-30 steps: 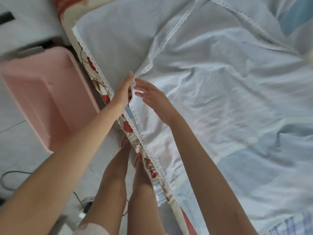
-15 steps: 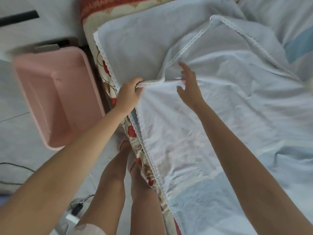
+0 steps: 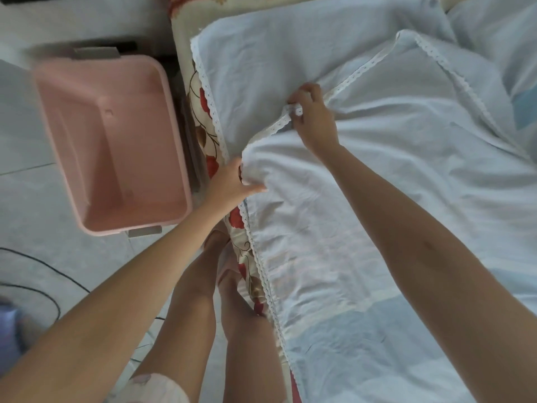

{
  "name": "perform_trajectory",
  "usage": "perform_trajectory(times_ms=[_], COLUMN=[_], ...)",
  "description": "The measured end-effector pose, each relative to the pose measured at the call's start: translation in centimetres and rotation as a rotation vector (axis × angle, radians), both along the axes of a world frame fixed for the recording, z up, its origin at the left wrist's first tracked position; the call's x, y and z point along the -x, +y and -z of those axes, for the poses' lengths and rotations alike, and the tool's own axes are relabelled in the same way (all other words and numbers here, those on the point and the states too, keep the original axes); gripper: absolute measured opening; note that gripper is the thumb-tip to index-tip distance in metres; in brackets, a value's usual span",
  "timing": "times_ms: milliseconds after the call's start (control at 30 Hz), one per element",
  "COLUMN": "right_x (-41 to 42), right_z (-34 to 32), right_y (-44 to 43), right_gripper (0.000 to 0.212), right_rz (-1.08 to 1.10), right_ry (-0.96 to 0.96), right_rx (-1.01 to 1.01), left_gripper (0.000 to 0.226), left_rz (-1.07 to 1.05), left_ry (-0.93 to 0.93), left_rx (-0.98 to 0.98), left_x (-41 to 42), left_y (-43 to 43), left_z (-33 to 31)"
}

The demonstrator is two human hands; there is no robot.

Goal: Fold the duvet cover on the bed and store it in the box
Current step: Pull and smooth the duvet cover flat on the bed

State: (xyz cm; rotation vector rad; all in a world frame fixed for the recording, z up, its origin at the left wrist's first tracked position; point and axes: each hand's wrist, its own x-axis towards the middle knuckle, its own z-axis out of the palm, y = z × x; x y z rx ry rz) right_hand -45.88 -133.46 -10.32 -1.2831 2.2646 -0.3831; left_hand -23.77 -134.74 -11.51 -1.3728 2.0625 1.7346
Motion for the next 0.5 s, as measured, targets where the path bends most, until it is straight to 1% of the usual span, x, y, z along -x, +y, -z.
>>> perform_trajectory(times_ms=[67, 133, 233, 300, 400, 500], right_x=[-0.1, 0.1, 0.4, 0.6, 0.5, 0.5], right_z=[0.3, 0.4, 0.2, 0.2, 0.4, 0.8], right_y=[-0.1, -0.3, -1.1, -1.9, -3.0, -3.5], right_gripper=[0.021, 0.019, 0.017, 0.016, 0.016, 0.015], right_rz=[-0.017, 0.042, 0.155, 0.145, 0.091, 0.096], right_ry=[-0.011, -0.049, -0.085, -0.094, -0.109, -0.121], right_rx=[0.026, 0.057, 0.150, 0.179, 0.161, 0.161], left_gripper=[0.035, 0.027, 0.025, 0.024, 0.031, 0.034], left_rz=[0.052, -0.041, -0.173, -0.197, -0.223, -0.236], left_ry=[-0.002, 0.029, 0.023, -0.014, -0.021, -0.023], left_rx=[-0.026, -0.042, -0.071, -0.057, -0.040, -0.071], left_x=[-0.7, -1.2, -1.9, -2.1, -2.2, -2.6], left_y=[1.2, 1.5, 1.5, 1.8, 1.7, 1.4], left_z=[0.0, 0.0, 0.1, 0.2, 0.0, 0.1])
